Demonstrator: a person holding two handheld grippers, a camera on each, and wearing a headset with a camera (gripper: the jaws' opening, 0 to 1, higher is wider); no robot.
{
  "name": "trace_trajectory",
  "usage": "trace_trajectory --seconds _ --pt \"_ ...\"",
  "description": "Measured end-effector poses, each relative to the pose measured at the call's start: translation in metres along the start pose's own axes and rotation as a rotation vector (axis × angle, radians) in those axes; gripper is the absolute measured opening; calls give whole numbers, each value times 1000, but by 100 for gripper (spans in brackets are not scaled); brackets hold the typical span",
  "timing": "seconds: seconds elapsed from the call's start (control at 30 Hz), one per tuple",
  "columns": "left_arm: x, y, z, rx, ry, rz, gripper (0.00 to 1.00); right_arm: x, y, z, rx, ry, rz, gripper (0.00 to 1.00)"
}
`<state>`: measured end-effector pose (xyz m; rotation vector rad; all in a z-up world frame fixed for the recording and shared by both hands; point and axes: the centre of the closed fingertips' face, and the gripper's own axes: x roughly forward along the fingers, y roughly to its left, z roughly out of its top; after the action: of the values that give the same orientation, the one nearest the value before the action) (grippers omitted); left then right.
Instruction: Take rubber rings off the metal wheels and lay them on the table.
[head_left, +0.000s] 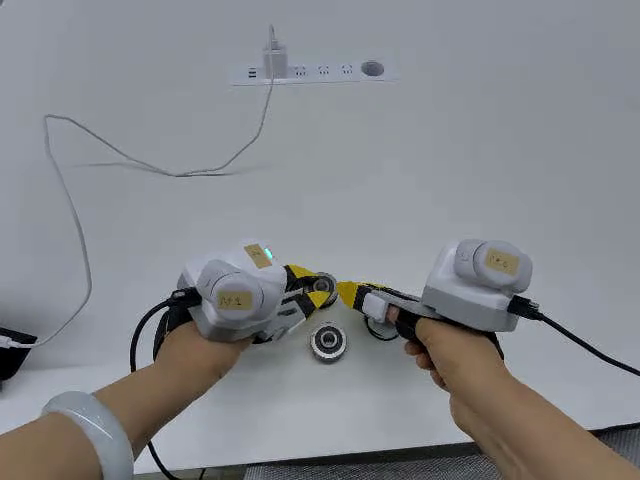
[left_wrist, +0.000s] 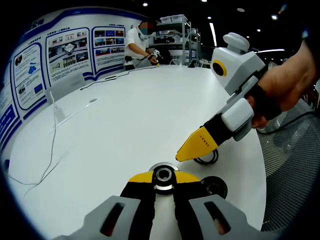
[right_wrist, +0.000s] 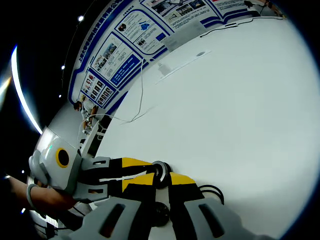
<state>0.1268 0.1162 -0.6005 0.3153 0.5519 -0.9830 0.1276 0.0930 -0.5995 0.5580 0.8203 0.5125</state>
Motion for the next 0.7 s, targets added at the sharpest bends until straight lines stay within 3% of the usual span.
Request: trace_trajectory --seconds 0.7 --pt "1 0 -1 -3 1 1 13 13 -7 -7 156 26 34 15"
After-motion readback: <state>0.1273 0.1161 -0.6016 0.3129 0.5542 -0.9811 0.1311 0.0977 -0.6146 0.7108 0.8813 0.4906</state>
